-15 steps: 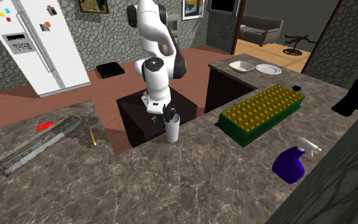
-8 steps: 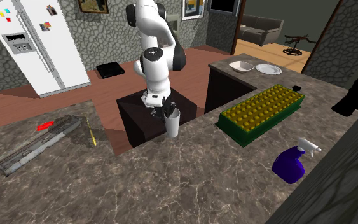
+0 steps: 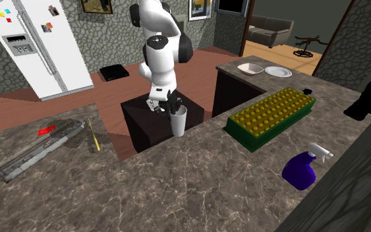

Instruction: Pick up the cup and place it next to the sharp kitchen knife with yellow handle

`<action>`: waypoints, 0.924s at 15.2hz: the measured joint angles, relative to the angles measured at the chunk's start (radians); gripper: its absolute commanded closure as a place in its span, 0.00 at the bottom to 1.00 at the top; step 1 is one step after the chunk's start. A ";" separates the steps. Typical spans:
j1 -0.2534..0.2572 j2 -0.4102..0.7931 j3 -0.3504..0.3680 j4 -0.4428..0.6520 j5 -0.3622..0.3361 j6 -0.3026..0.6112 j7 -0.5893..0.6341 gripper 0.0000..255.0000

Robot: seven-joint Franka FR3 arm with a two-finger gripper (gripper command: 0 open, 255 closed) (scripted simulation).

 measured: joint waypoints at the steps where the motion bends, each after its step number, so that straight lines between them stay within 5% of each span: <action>1: -0.001 -0.003 0.000 0.010 -0.002 -0.013 0.001 1.00; 14: 0.002 -0.024 0.003 0.163 -0.011 -0.184 0.020 1.00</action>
